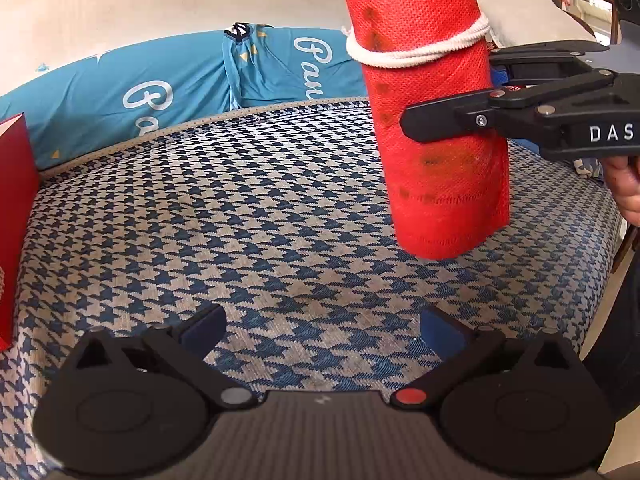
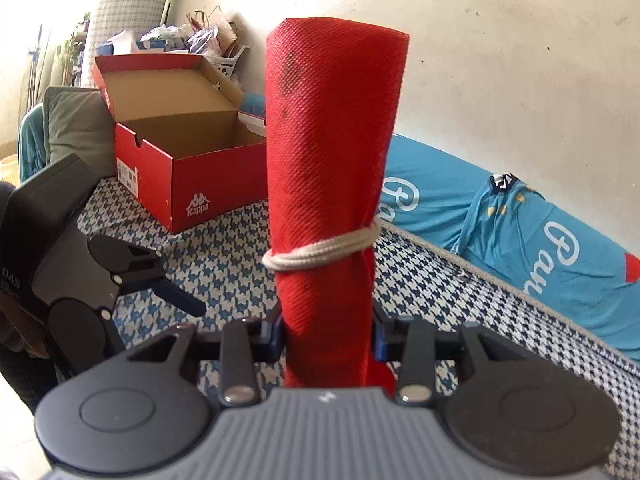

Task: Fold shopping bag

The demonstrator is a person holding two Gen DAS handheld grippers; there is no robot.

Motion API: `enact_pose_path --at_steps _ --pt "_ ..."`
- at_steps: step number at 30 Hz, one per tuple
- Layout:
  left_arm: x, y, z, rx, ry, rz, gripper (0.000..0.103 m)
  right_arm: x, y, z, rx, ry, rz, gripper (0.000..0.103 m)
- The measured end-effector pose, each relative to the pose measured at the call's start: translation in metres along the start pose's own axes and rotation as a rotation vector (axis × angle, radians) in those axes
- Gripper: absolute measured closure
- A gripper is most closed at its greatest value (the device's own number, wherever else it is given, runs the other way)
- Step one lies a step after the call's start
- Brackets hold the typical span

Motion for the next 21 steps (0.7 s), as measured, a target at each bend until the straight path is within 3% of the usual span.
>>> enact_pose_path --at_steps 9,21 --pt "-0.003 -0.003 0.002 0.033 -0.005 -0.022 0.000 -0.011 -0.029 0.003 -0.081 -0.015 0.333 0.066" --pt "-0.003 -0.006 0.007 0.046 0.013 -0.040 0.000 -0.016 -0.049 0.013 -0.090 -0.032 0.526 0.064"
Point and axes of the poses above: each gripper's, at about its wrist camera, not at the fingertips, and z roughly the way its jaws point, y to its left, x to its underside, the point moved 6 cm from there along z, roughly the way its jaws point
